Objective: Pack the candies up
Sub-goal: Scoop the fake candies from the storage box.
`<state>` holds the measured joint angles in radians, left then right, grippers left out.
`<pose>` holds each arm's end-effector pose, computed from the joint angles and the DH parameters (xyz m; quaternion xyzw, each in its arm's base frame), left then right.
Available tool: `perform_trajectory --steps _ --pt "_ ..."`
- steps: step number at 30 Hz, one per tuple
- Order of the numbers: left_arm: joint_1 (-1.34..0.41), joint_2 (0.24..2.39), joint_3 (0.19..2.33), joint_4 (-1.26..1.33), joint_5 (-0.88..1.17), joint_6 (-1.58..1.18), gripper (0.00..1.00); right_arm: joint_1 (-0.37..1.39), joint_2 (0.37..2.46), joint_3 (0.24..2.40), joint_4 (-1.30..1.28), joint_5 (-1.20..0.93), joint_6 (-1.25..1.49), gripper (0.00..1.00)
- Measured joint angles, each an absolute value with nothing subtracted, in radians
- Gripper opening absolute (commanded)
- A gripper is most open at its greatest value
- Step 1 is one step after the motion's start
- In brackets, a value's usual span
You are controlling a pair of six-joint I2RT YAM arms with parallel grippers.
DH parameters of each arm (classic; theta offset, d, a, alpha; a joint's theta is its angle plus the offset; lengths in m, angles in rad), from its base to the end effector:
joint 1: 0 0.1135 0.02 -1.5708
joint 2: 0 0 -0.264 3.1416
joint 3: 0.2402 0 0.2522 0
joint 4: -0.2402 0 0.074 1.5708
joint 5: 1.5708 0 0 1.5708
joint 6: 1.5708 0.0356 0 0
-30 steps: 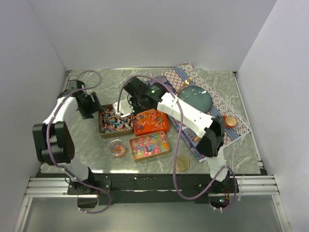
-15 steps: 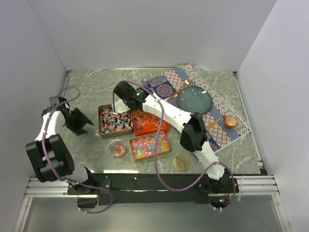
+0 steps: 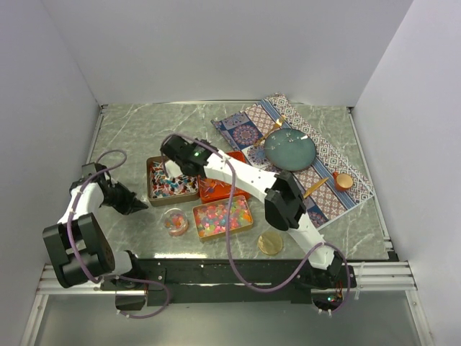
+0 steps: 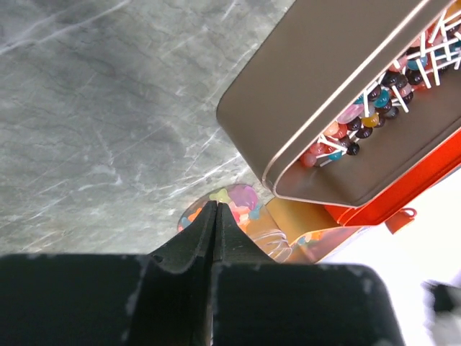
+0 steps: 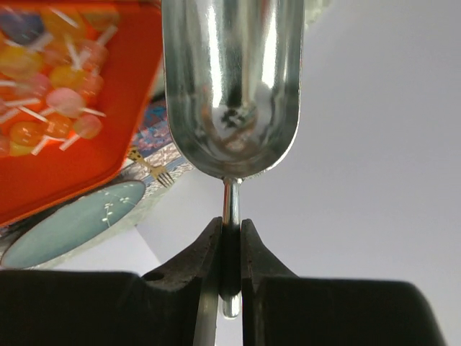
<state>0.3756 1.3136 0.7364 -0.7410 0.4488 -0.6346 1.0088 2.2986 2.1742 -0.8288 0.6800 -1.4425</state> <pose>0.2079 0.0654 0.1827 -0.4435 0.8600 -0.2348 0.0933 0.2881 0.4154 0.2569 -0.8109 0.3993 -0.3719 0.2114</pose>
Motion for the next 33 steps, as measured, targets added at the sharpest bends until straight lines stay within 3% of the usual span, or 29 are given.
perform_trajectory --steps 26,33 --pt "0.377 1.331 0.724 -0.636 0.432 -0.673 0.09 1.144 2.305 1.972 -0.626 0.685 -1.535 0.0" --pt "0.378 1.334 0.724 -0.626 0.45 -0.67 0.07 1.172 2.338 2.011 -0.597 0.667 -1.559 0.0"
